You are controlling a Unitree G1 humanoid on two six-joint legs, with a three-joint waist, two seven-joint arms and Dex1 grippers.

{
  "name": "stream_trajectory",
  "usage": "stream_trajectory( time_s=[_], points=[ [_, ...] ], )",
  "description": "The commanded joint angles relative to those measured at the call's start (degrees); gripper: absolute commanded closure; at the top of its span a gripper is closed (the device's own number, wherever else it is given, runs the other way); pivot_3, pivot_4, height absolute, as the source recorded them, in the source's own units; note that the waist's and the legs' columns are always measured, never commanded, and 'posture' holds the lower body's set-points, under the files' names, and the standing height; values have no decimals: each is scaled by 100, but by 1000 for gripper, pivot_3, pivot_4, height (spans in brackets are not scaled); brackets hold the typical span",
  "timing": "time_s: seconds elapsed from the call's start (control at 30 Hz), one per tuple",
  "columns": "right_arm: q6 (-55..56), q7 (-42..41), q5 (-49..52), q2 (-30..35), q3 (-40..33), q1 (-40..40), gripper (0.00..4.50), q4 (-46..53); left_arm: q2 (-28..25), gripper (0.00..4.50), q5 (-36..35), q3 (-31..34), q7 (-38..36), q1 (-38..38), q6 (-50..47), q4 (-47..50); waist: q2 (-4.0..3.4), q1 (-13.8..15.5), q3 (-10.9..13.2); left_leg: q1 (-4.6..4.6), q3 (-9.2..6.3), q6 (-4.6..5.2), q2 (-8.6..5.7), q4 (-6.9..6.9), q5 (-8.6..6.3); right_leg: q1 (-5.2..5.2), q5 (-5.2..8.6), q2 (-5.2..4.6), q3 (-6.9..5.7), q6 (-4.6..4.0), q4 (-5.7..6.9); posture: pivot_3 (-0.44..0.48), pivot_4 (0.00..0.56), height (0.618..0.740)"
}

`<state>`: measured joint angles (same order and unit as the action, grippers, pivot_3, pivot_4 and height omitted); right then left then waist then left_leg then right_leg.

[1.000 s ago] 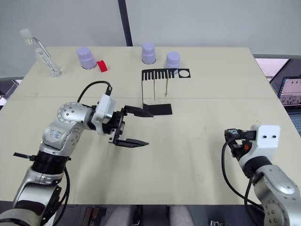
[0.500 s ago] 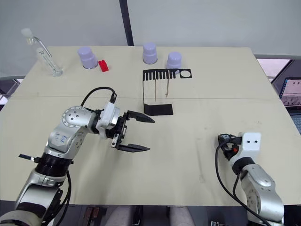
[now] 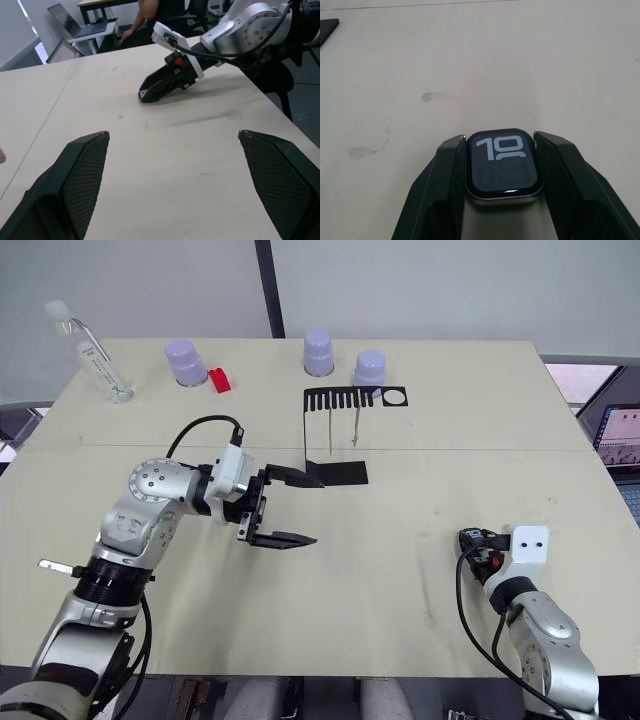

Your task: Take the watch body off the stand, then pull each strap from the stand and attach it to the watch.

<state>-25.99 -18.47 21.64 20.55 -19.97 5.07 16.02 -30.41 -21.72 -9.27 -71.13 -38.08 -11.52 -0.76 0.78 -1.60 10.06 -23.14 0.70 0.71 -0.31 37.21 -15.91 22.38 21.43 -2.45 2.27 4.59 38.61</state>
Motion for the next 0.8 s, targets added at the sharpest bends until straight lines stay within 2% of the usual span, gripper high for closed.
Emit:
stream_trajectory(
  time_s=[0.03, 0.17, 0.23, 0.3, 0.37, 0.57, 0.7, 0.8],
  points=[
    [84, -209, 7, 123, 14, 114, 2897, -118, -79, 0, 39, 125, 11, -55, 101, 61, 0, 6, 0, 0, 0, 0, 0, 1, 0, 0, 0, 0, -1, 0, 0, 0, 150, 740],
    [97, -284, 69, 181, -43, 168, 2897, -220, -63, 0, 40, 120, 33, -33, 82, 102, 1, 10, 0, 0, -1, 0, 0, 2, 0, -3, 0, 0, -1, 0, 1, 0, 150, 740],
    [142, -360, 21, 260, -5, 193, 1863, -251, -47, 0, 48, 109, 35, -36, 92, 84, 1, 10, 0, 0, -1, 0, 0, 3, 0, -3, 0, 0, -1, 0, 2, 0, 150, 740],
    [201, -387, 6, 312, -39, 234, 1145, -250, -55, 0, 85, 103, 36, -15, 150, 64, 1, 12, 0, -1, -1, 0, 0, 3, 0, -3, 0, 0, -2, 0, 2, 0, 150, 740],
    [171, -416, 100, 336, -121, 266, 117, -198, -68, 0, 138, 103, 32, -9, 220, -1, 2, 15, -1, -1, -2, 0, 0, 5, 0, -5, 0, -1, -2, 0, 1, 0, 150, 740],
    [26, -817, 411, 701, -299, 799, 47, 595, -213, 0, 245, 183, -12, -20, 340, -242, 2, 32, -1, -1, -7, 2, 0, 6, -1, -8, 0, -1, -8, 1, 1, 0, 150, 740],
    [-196, -1441, 1015, 1238, -1081, 1690, 47, 1515, -623, 0, 159, 428, -42, 182, 206, -256, -1, 18, 0, -3, -7, 5, 0, 4, -3, -7, 0, -1, -7, 1, 0, 0, 150, 740],
    [-268, -2381, 1624, 1619, -2354, 2675, 47, 1572, -1143, 0, 104, 903, 1, 623, 58, -429, -1, 0, -1, 3, -6, 6, 1, 1, -4, -12, 0, -1, -6, 1, -18, 0, 150, 740]
  ],
)
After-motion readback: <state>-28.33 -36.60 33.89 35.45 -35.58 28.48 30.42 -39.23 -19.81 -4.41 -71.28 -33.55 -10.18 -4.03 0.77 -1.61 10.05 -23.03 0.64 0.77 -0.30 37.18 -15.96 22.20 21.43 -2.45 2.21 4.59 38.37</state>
